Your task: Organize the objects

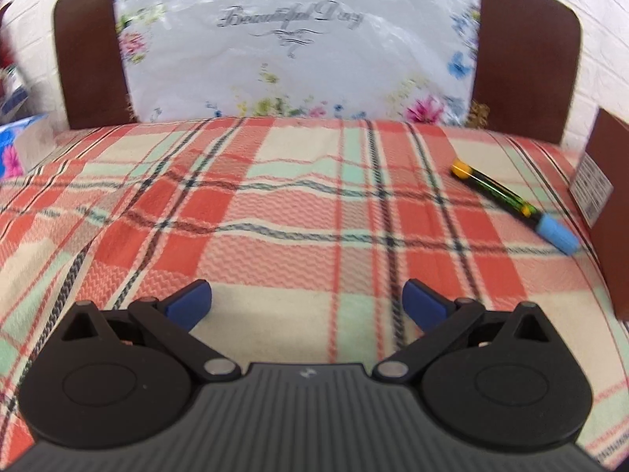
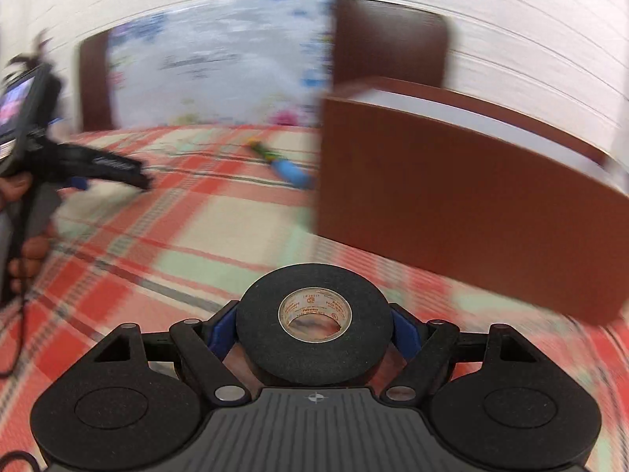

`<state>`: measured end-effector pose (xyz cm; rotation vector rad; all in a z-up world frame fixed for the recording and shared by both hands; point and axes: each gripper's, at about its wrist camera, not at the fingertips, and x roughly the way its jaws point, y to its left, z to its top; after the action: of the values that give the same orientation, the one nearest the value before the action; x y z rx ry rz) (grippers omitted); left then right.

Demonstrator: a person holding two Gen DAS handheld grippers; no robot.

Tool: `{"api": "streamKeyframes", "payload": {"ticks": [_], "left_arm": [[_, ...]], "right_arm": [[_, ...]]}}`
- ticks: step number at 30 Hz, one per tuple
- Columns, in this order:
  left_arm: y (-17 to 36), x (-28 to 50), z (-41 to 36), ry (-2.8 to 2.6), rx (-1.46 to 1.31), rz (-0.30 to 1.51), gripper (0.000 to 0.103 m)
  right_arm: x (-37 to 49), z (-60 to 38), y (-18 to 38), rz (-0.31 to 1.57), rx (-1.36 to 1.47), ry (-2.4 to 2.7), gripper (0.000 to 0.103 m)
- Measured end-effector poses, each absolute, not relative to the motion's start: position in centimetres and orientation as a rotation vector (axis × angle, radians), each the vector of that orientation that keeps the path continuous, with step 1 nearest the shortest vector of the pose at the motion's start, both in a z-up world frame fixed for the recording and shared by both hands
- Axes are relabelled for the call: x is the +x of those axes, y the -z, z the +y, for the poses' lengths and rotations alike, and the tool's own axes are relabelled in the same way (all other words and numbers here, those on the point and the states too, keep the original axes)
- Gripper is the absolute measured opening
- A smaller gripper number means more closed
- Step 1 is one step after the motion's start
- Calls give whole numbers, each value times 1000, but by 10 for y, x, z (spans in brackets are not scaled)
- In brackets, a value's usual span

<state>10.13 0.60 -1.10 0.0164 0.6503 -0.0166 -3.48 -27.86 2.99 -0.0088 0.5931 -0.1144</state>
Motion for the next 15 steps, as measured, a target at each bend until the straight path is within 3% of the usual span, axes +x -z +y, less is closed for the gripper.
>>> {"api": "streamKeyframes", "payload": {"ticks": [5,8,15], "left_arm": [[-10,80,-30,124,28,644,103],[-33,62,-65,224,68,597,103],[-62,18,-158,551,210,572,103]], "right_arm": [[-60,-310,-27,584,37,263,75],[-69,-313,-26,584,34,273,83],[-88,-312,-22,567,11,252,82]]}}
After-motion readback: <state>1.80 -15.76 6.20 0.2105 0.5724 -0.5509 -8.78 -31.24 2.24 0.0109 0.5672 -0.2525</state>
